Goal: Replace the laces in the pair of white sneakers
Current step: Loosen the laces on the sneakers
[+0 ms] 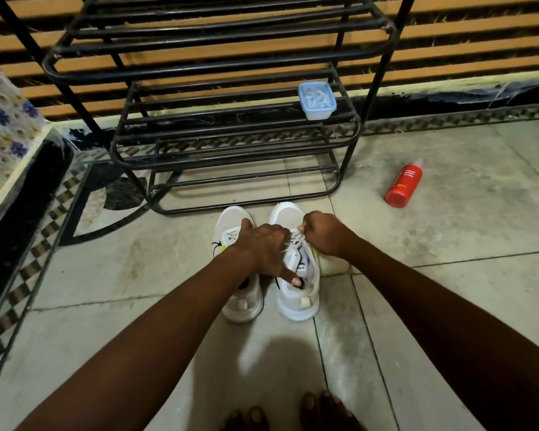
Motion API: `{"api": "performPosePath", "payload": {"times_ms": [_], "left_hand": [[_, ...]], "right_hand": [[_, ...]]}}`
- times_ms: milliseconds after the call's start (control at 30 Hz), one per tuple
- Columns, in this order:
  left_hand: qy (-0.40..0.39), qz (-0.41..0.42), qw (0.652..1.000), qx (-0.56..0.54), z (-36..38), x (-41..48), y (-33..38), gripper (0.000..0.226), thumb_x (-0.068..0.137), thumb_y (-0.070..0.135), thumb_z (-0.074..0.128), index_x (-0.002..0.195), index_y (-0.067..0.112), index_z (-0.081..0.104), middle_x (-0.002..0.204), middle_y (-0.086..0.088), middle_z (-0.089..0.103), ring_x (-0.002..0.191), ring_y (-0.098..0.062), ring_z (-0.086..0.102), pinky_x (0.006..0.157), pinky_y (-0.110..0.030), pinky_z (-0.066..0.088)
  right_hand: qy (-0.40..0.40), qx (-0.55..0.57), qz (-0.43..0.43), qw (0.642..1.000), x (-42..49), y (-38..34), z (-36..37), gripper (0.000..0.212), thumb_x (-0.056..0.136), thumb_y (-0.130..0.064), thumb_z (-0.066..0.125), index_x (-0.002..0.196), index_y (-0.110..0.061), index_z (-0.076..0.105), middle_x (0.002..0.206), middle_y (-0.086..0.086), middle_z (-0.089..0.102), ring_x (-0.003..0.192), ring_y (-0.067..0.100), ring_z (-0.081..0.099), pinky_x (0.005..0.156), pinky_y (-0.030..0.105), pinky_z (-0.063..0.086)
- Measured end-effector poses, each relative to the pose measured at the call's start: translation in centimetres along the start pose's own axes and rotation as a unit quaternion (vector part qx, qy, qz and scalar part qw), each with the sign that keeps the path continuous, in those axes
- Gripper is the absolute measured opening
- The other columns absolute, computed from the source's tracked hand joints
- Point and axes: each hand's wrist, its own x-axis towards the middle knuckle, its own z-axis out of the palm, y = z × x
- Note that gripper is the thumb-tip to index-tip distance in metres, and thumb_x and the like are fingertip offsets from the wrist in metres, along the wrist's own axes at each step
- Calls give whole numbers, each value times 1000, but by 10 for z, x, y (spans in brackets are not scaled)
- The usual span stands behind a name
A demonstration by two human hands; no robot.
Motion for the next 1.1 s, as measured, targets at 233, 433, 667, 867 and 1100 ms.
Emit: {"api": "performPosePath", "payload": {"times_ms": [233, 433, 667, 867, 1100], "left_hand": [[-18, -9, 1000, 1, -6, 0, 3, 114, 49, 97, 65, 137, 25, 50, 136, 5, 59, 130, -23, 52, 104, -55, 32], [-21, -13, 1000, 11, -7, 2, 6, 110, 49, 95, 66, 134, 28, 51, 131, 6, 61, 129, -21, 51, 104, -54, 24], [-19, -17, 1000, 7, -7, 1, 6, 106, 51, 95, 65, 130, 27, 53, 129, 7, 61, 125, -20, 53, 102, -53, 27], [-26, -21, 999, 18, -8, 0, 9, 104, 55, 95, 64, 133, 27, 51, 132, 5, 59, 129, -21, 50, 107, -54, 26], [-22, -18, 1000, 8, -5, 1, 6, 112, 52, 97, 63, 138, 26, 49, 138, 6, 57, 134, -21, 47, 110, -59, 24]], "right_hand": [[-97, 314, 205, 922, 5, -10, -21, 25, 90, -29, 70, 76, -11, 60, 56, 2, 50, 56, 16, 47, 52, 25, 42], [-121, 11, 5, 993, 4, -6, -24, 34, 87, -36, 73, 81, -3, 64, 81, 5, 62, 82, 22, 56, 76, 34, 45], [-43, 482, 91, 870, -15, 6, -36, 21, 90, 1, 60, 71, -5, 64, 64, 5, 59, 54, 9, 52, 48, 21, 37], [5, 196, 17, 980, -27, 9, -19, 15, 86, -14, 75, 74, -4, 74, 70, -1, 70, 64, 4, 60, 66, 19, 44], [39, 714, 149, 683, -33, 24, -22, 26, 102, -5, 40, 83, -14, 56, 78, 5, 58, 57, 12, 41, 47, 22, 29]]}}
